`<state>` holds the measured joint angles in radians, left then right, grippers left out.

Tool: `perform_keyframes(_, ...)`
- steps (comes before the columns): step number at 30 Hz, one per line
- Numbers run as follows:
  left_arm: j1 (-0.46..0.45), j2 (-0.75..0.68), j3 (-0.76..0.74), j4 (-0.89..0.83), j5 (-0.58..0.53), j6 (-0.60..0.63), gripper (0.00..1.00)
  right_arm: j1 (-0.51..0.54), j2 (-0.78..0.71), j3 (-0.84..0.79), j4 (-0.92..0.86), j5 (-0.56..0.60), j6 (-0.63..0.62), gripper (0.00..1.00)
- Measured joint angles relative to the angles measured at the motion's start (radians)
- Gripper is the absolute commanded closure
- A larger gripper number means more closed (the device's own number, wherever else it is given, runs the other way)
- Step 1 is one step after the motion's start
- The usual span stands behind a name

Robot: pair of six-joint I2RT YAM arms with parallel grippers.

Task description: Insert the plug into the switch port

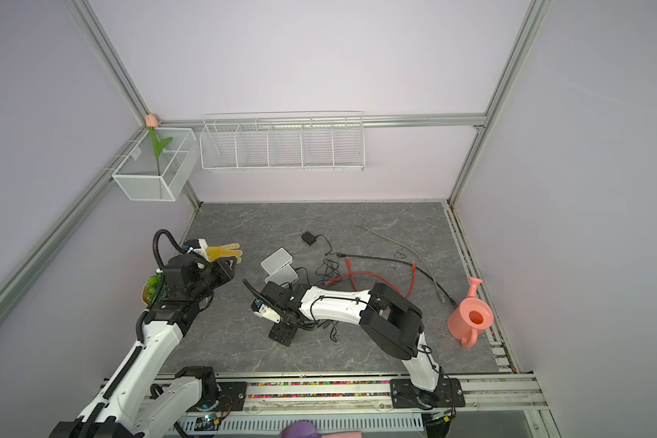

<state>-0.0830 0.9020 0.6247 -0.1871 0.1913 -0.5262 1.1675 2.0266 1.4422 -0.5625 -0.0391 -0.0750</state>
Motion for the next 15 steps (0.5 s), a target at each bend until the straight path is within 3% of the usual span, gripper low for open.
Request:
perform_keyframes(3,0.001,-0.02,0.0,-0.011,-0.016,-0.011,0.69,0.002,0.024,0.0,0.002,0.001,0.003,0.3)
perform_keyframes(9,0.01,-0.05,0.008,-0.025,-0.034,-0.02,0.69,0.002,0.046,0.023,-0.001,0.023,0.015,0.76)
perform_keyframes(15,0.018,-0.065,0.058,-0.043,-0.038,-0.02,0.69,-0.005,0.034,0.038,-0.041,0.087,-0.009,0.83)
